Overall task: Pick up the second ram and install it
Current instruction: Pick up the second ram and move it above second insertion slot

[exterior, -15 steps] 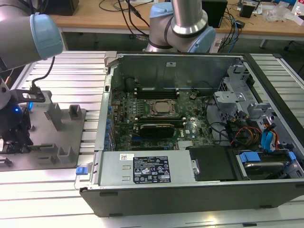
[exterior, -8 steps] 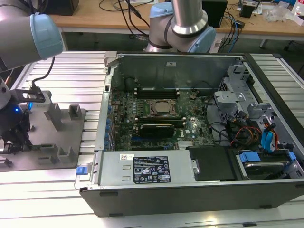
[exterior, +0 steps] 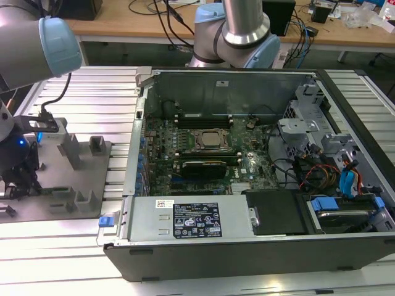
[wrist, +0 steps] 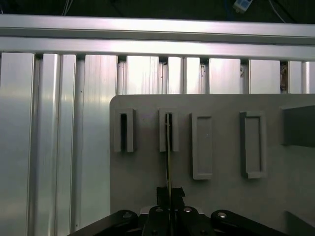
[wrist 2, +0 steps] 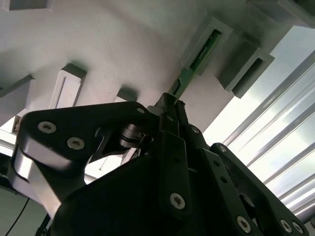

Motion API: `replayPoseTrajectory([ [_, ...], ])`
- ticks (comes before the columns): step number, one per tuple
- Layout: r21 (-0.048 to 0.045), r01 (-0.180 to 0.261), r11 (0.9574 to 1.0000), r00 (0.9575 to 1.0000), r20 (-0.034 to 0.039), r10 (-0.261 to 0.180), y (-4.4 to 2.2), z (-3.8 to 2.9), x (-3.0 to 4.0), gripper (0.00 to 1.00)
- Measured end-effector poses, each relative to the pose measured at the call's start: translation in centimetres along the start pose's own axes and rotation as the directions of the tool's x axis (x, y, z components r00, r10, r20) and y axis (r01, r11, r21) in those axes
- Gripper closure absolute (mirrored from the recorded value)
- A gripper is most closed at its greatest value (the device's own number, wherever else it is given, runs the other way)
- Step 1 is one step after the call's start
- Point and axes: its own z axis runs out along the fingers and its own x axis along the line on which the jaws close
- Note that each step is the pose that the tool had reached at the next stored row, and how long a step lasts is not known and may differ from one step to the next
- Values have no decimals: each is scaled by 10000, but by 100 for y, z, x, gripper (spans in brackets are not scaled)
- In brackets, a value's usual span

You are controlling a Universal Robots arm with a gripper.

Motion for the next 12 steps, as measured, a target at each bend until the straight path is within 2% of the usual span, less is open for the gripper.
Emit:
replayPoseTrajectory([
  [12, 0, 0, 10000, 10000, 0, 0, 11, -241, -2, 87],
])
